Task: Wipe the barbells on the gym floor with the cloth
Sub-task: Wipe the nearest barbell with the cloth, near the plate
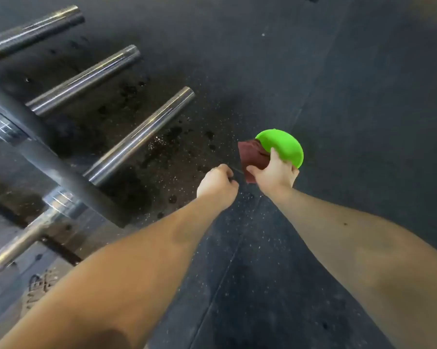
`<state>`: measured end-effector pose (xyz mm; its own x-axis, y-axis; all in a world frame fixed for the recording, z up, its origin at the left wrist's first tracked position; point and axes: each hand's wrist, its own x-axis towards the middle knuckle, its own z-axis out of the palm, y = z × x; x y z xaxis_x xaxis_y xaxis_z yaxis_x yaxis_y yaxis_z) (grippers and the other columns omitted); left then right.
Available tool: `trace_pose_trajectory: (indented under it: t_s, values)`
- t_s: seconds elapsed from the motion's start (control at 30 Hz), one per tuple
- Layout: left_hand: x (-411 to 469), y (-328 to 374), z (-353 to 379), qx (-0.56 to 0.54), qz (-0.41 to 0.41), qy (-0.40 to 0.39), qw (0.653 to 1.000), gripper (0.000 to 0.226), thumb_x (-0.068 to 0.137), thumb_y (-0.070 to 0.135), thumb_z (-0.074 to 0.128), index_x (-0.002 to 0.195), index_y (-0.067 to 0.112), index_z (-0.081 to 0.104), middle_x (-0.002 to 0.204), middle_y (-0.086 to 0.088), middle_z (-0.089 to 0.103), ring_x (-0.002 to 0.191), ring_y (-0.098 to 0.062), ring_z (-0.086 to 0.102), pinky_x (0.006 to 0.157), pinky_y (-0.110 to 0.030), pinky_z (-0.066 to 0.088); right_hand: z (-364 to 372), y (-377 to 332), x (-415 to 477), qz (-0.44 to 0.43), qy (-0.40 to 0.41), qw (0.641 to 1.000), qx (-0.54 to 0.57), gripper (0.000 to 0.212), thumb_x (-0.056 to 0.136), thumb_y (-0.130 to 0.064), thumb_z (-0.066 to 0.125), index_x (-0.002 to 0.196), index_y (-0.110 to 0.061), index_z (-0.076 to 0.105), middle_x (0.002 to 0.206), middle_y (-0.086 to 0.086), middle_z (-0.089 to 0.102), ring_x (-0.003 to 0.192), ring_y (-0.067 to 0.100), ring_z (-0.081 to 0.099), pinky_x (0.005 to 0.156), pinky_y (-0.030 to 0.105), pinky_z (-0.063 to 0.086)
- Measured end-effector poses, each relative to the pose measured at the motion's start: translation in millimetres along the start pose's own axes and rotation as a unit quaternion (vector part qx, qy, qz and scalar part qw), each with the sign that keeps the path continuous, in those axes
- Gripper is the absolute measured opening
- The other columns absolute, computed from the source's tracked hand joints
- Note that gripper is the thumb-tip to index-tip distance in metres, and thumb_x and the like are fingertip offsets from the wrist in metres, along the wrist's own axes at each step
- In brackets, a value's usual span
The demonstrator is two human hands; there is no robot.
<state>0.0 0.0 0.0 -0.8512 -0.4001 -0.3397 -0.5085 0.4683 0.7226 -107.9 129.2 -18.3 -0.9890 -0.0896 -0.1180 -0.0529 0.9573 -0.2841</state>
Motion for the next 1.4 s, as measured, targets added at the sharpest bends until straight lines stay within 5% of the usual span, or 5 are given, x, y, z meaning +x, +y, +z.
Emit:
trace_pose_trajectory:
  t_s: [0.17, 0.5, 0.7, 1.07, 1.4]
  values:
    - [-2.0, -2.1, 9.1, 0.018, -0.007, -0.021, 1.000, 0.025, 0.095, 0.022, 0.056, 0.119, 0.020, 0.061, 0.119, -0.002, 0.063, 0.097, -0.025, 0.064, 0.086, -0.037, 0.057, 5.4, 7.8, 9.8, -0.042, -0.004, 0.999, -0.025, 0.030, 0.097, -0.044, 0.063, 0.120, -0.026, 0.068, 0.112, 0.005, 0.072, 0.113, 0.033, 0.060, 0.098, 0.040, 0.034]
    - [-21.0, -16.4, -1.2, -0.001, -0.028, -0.003, 1.000, 0.028, 0.095, 0.023, 0.057, 0.122, 0.021, 0.062, 0.119, 0.000, 0.061, 0.101, -0.022, 0.062, 0.086, -0.033, 0.055, -2.0, 11.6, 2.8, -0.077, -0.050, 0.994, 0.060, 0.041, 0.105, -0.034, 0.054, 0.143, -0.019, 0.059, 0.136, 0.011, 0.065, 0.127, 0.037, 0.055, 0.106, 0.037, 0.040]
    - [-34.8, -22.2, -9.7, -0.006, -0.022, 0.008, 1.000, 0.026, 0.095, 0.022, 0.057, 0.120, 0.022, 0.062, 0.115, 0.000, 0.063, 0.095, -0.021, 0.064, 0.079, -0.030, 0.054, -29.2, -8.9, -6.0, -0.109, 0.060, 0.975, 0.185, 0.035, 0.104, -0.028, 0.053, 0.134, -0.018, 0.068, 0.119, 0.013, 0.074, 0.112, 0.036, 0.064, 0.100, 0.041, 0.046]
    - [-67.5, -26.6, -101.9, -0.150, -0.005, 0.097, 0.984, 0.026, 0.093, 0.018, 0.060, 0.119, 0.022, 0.058, 0.106, 0.002, 0.067, 0.093, -0.018, 0.069, 0.070, -0.027, 0.053, -62.9, -122.0, -98.5, -0.213, 0.033, 0.900, 0.379, 0.031, 0.104, -0.021, 0.056, 0.129, -0.009, 0.069, 0.123, 0.000, 0.071, 0.109, 0.006, 0.061, 0.094, 0.007, 0.040]
    - [-125.6, -84.2, -164.2, -0.151, -0.023, 0.143, 0.978, 0.011, 0.094, 0.015, 0.057, 0.097, 0.023, 0.064, 0.093, -0.002, 0.072, 0.085, -0.021, 0.073, 0.079, -0.041, 0.063, -63.3, -173.1, -182.9, -0.220, -0.050, 0.894, 0.388, 0.032, 0.109, -0.031, 0.047, 0.123, -0.015, 0.070, 0.109, -0.003, 0.070, 0.102, 0.011, 0.065, 0.097, 0.030, 0.053]
